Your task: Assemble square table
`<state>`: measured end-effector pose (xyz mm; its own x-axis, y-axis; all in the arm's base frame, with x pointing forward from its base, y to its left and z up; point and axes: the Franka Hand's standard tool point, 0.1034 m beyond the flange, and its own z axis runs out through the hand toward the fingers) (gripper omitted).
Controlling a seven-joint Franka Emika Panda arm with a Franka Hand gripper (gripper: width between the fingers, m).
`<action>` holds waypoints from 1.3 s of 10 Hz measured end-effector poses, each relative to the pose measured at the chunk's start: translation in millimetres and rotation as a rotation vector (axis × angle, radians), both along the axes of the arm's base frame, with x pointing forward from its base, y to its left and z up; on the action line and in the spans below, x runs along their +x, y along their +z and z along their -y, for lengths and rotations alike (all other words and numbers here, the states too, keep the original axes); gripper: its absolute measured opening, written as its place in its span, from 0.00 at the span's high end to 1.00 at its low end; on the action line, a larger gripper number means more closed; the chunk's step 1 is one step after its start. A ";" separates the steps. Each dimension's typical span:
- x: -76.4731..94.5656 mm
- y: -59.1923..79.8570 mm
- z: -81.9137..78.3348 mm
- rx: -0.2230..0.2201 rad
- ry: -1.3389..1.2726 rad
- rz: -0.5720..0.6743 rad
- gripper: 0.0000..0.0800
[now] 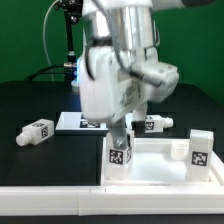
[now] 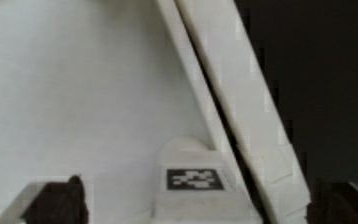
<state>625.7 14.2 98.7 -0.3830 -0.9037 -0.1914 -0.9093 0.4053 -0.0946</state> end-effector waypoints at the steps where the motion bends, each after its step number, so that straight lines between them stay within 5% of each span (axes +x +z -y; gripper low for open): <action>1: -4.1 5.7 -6.4 0.004 0.010 0.001 0.20; 7: -6.3 -0.8 -5.5 -0.002 0.015 -0.009 0.19; 11: -48.3 -13.4 -20.9 -0.050 0.156 -0.034 0.19; 13: -50.6 -12.9 -28.4 -0.043 0.150 -0.046 0.19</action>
Offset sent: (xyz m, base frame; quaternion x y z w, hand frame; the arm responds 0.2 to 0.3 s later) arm 0.0000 0.0000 0.0000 0.0000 0.0000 0.0000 1.0000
